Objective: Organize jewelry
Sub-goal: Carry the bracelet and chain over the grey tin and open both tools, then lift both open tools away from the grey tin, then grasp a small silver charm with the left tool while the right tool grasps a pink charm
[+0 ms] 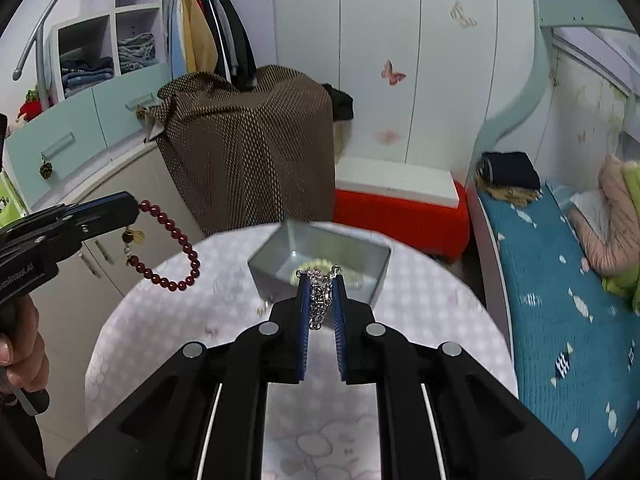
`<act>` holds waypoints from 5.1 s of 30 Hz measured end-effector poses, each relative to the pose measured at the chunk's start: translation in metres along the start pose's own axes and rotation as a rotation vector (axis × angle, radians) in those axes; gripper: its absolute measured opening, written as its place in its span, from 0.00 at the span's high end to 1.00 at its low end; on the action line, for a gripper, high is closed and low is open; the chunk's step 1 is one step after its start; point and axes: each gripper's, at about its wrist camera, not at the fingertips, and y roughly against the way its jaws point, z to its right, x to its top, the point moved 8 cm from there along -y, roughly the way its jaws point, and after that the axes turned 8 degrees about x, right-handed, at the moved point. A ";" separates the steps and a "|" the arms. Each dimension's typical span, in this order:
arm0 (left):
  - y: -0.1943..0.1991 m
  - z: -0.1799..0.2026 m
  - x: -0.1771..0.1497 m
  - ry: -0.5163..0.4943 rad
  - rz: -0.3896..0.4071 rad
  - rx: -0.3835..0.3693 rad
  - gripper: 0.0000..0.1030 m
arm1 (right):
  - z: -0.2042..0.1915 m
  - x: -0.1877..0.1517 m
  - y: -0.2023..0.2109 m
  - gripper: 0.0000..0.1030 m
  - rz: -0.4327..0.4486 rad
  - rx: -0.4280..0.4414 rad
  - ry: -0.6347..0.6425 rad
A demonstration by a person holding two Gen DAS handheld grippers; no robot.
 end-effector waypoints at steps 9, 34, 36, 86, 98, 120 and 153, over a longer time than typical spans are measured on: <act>-0.042 0.018 0.045 -0.009 -0.017 -0.062 0.93 | 0.019 0.038 -0.020 0.91 0.005 0.001 0.001; -0.165 -0.001 0.011 0.026 -0.265 0.044 0.29 | 0.061 0.012 -0.113 0.82 -0.216 0.031 -0.155; -0.158 -0.005 0.014 0.043 -0.243 0.059 0.22 | 0.062 0.012 -0.110 0.68 -0.210 0.027 -0.165; 0.117 -0.013 -0.020 0.090 0.172 0.381 0.05 | -0.030 0.007 0.112 0.07 0.285 -0.127 -0.128; 0.133 -0.022 -0.036 0.106 0.185 0.390 0.05 | -0.043 -0.002 0.126 0.07 0.305 -0.144 -0.107; -0.003 -0.046 -0.121 0.053 -0.135 0.354 0.05 | -0.017 -0.060 0.051 0.07 0.069 -0.148 -0.169; -0.117 -0.042 -0.166 0.005 -0.385 0.155 0.86 | -0.004 -0.114 -0.050 0.07 -0.214 -0.063 -0.189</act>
